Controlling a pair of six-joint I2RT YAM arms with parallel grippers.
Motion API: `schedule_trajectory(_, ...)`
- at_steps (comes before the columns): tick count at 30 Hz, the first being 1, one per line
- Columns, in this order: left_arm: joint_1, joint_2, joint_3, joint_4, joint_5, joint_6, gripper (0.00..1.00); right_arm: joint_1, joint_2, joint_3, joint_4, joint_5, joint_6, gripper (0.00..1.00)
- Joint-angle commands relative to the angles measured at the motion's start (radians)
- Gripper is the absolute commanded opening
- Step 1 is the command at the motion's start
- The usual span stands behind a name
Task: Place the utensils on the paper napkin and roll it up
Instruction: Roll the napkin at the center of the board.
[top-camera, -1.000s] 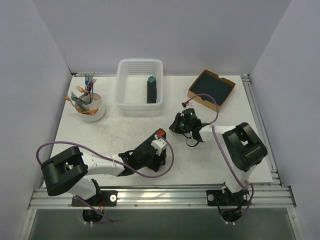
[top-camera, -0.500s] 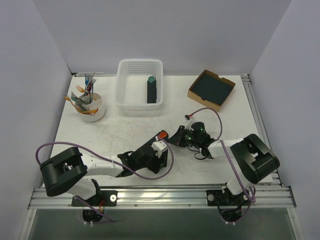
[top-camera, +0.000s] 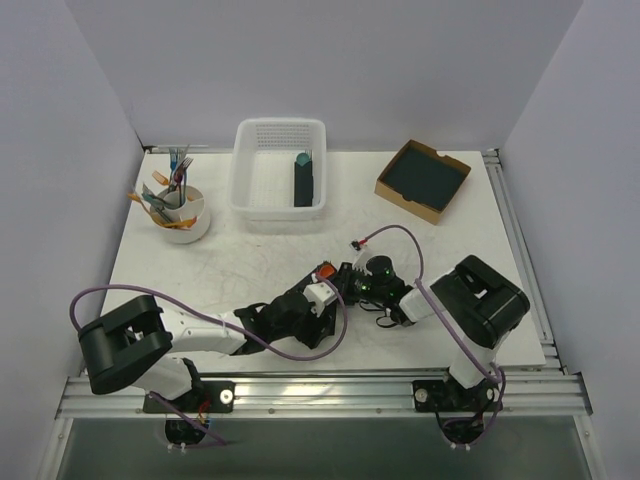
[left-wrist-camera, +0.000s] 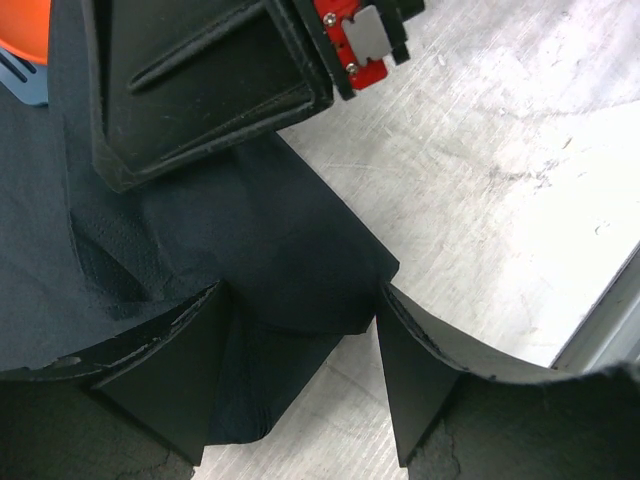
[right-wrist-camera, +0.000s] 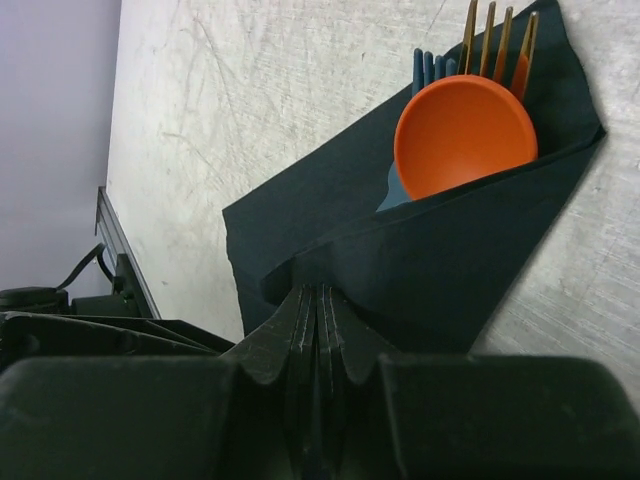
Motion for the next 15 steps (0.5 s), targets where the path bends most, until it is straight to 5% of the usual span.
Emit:
schedule_trajectory(1, -0.005, -0.029, -0.005, 0.009, 0.019, 0.017, 0.68, 0.006, 0.012, 0.008, 0.117, -0.003, 0.017, 0.02)
schedule_trajectory(8, -0.007, -0.023, -0.003, 0.009, 0.023, 0.022, 0.68, 0.004, -0.019, 0.005, 0.147, -0.021, 0.019, 0.03)
schedule_trajectory(15, -0.007, -0.031, -0.009, 0.009, 0.031, 0.025, 0.68, -0.011, -0.178, 0.001, -0.029, 0.043, -0.055, 0.04)
